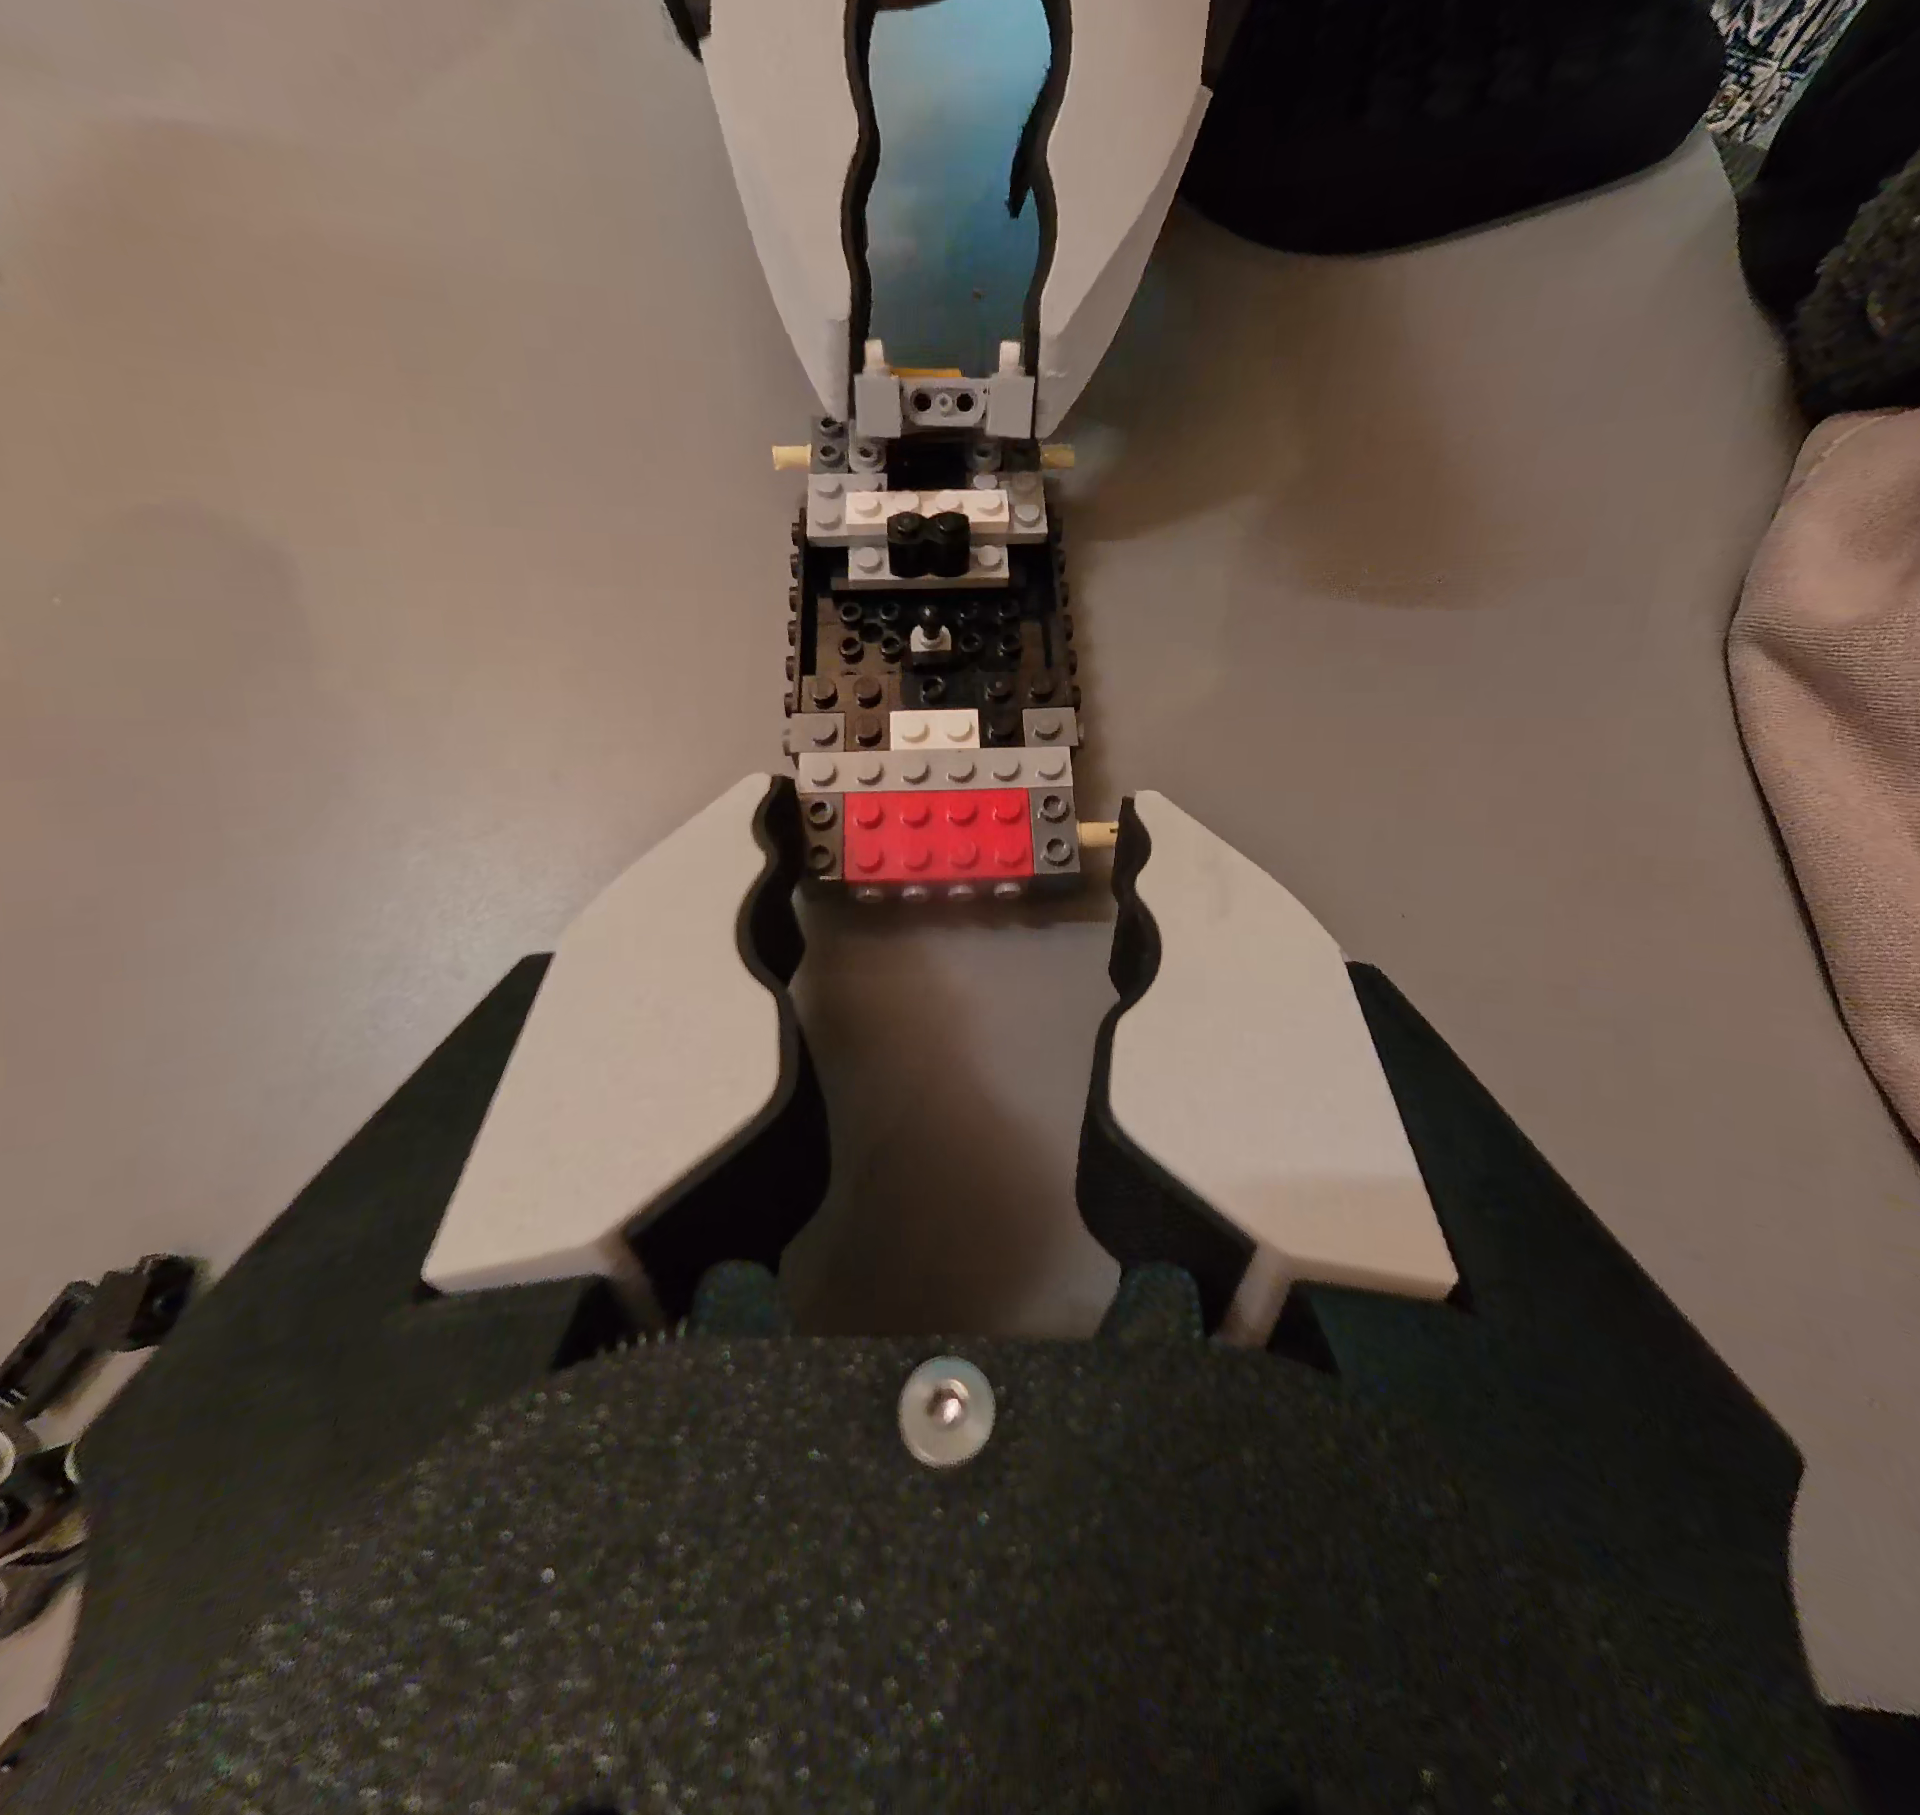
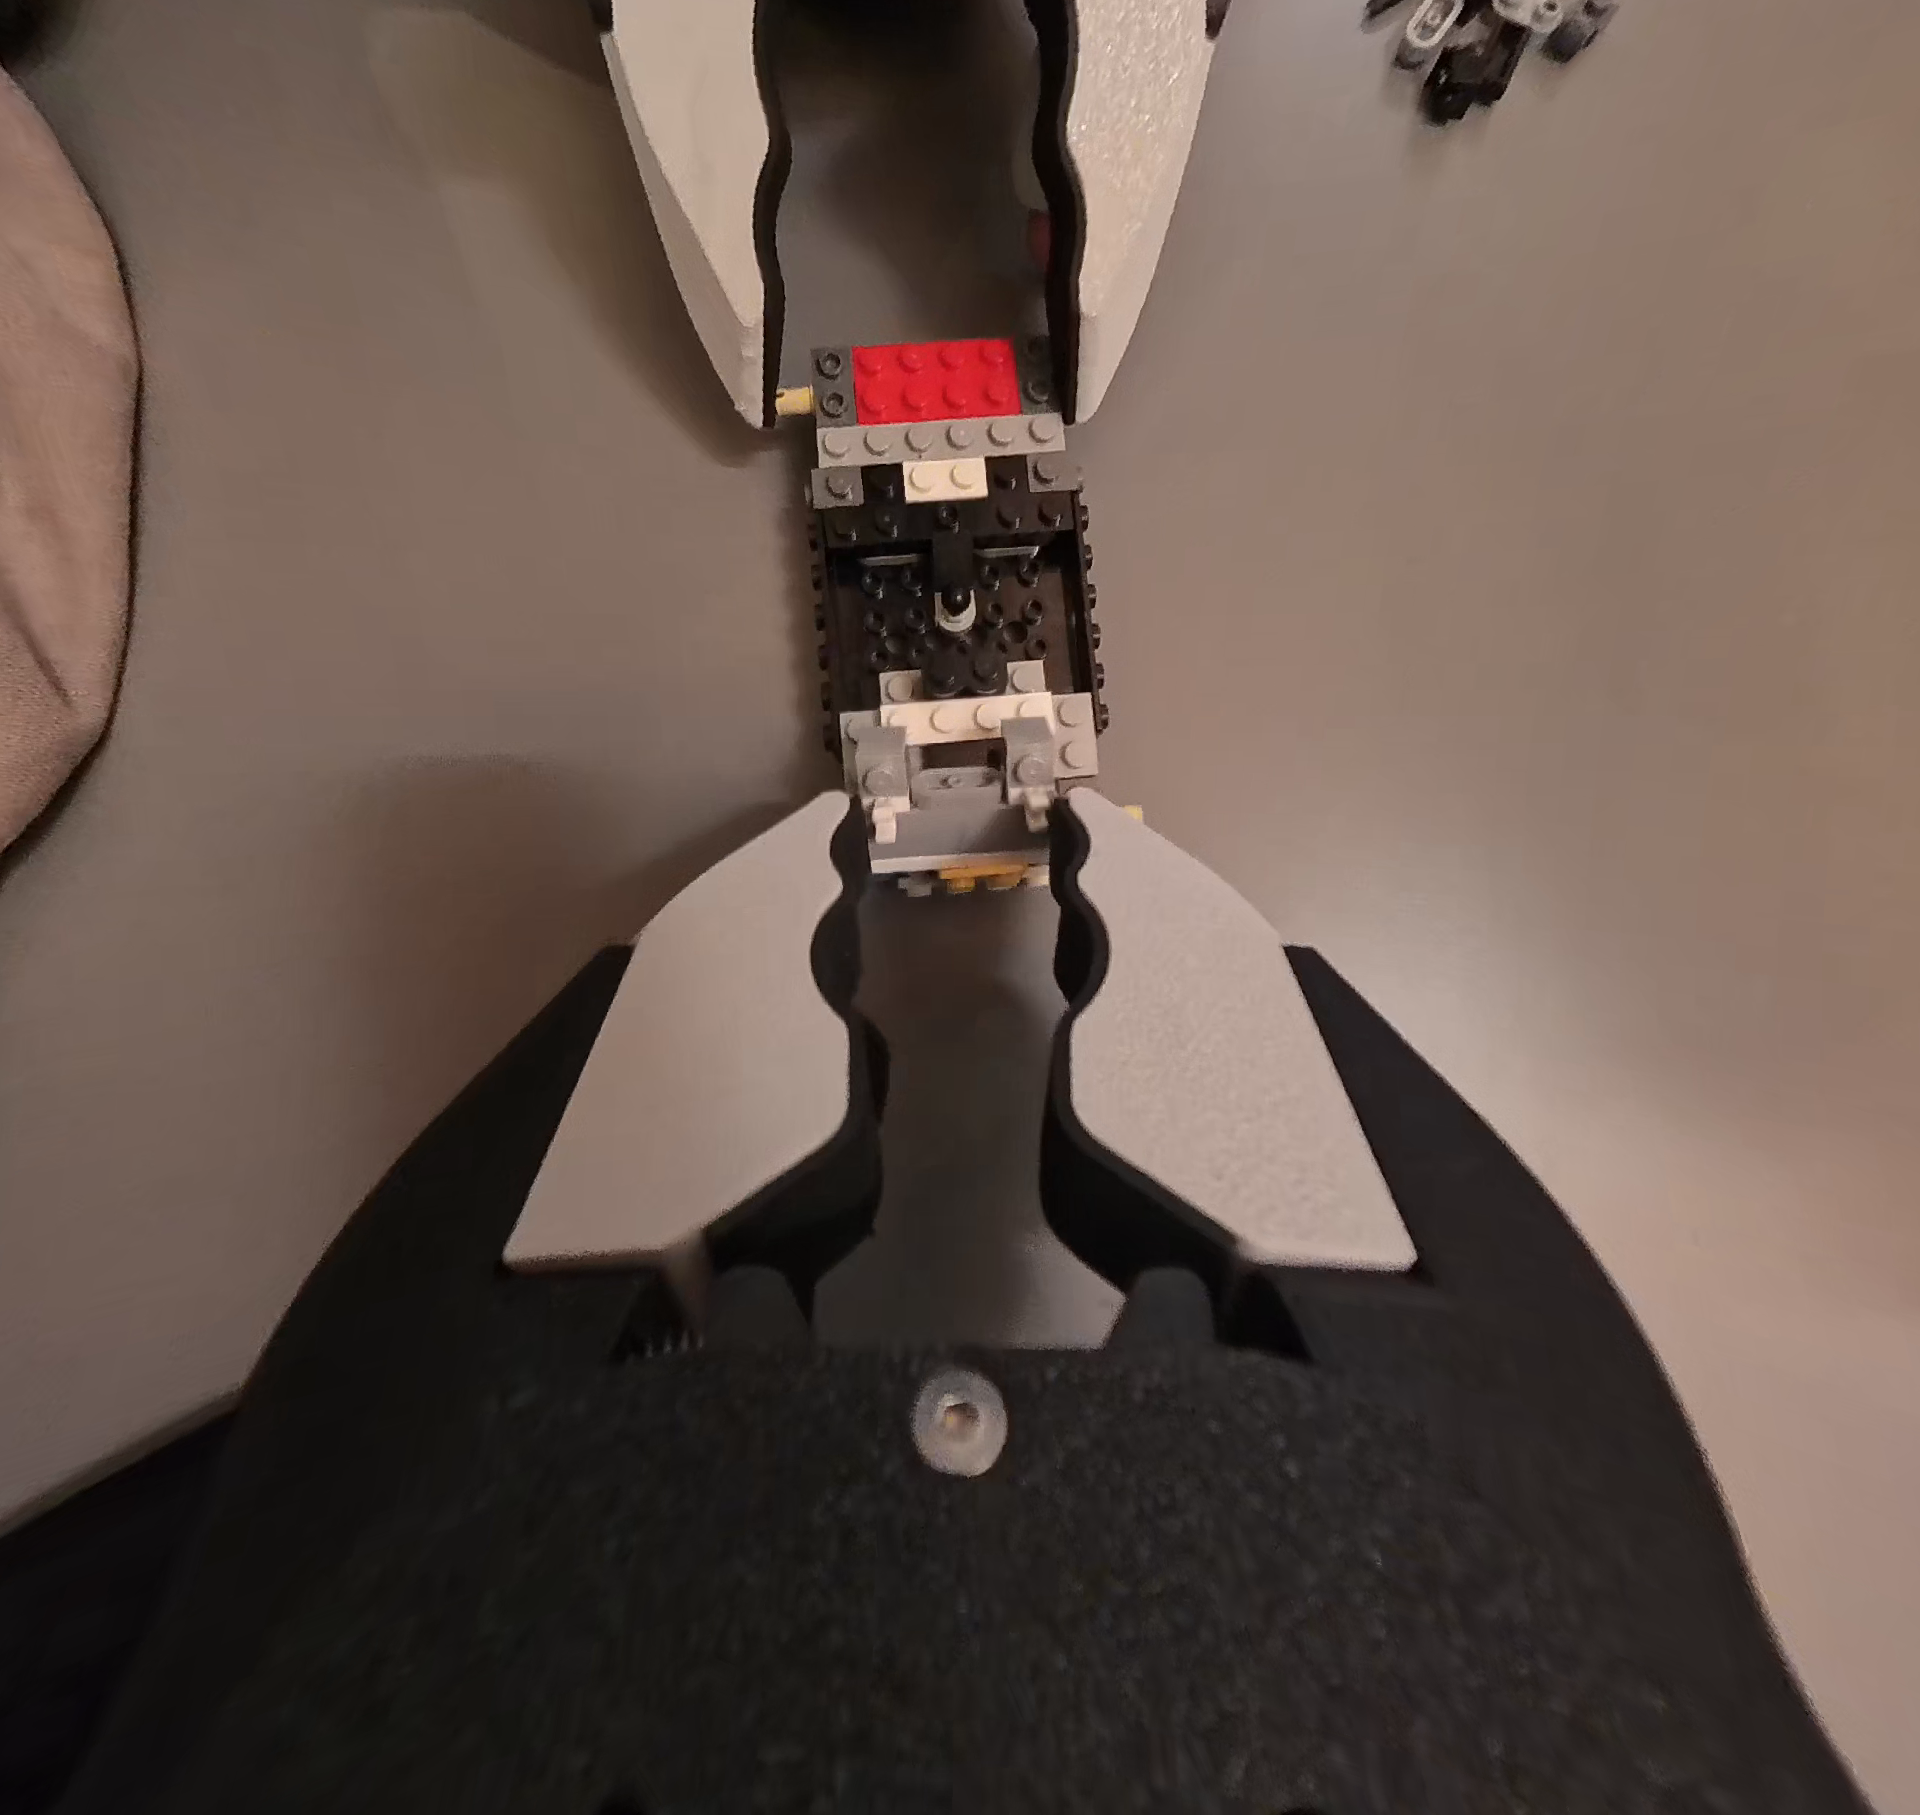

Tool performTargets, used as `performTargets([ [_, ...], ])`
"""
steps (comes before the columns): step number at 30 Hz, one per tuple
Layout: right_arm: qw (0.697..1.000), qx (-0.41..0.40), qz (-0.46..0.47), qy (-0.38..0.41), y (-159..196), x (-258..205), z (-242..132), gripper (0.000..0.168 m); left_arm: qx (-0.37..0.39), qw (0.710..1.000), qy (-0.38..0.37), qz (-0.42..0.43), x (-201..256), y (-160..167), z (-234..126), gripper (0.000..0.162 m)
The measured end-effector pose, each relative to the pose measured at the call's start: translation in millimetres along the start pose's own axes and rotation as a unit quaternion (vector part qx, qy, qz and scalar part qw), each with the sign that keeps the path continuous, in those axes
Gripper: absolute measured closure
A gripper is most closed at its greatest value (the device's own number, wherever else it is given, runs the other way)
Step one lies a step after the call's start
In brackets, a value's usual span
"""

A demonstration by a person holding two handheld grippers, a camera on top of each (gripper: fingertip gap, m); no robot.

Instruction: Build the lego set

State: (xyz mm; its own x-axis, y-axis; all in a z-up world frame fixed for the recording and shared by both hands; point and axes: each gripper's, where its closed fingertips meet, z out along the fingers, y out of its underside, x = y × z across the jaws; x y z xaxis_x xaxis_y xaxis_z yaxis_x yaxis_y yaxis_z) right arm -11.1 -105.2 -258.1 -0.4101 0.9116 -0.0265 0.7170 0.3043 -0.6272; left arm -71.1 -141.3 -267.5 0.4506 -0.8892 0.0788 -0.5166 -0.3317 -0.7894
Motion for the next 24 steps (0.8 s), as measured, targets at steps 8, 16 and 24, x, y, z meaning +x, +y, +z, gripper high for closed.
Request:
performTargets([
  [8,0.986,-0.16,-0.034,-0.013,-0.7,4.5,-10.9,0.135,0.002,1.0,-0.001,0.003,0.3,-0.4,-0.4,0.105],
  [16,0.946,-0.313,-0.068,-0.04,3.9,4.7,-8.6,0.135,0.001,1.0,-0.002,0.006,1.0,-0.2,-0.4,0.105],
  [24,0.94,-0.336,-0.054,-0.028,7.0,3.6,-3.8,0.135,-0.007,1.0,-0.005,0.01,1.8,2.5,0.3,0.105],
])
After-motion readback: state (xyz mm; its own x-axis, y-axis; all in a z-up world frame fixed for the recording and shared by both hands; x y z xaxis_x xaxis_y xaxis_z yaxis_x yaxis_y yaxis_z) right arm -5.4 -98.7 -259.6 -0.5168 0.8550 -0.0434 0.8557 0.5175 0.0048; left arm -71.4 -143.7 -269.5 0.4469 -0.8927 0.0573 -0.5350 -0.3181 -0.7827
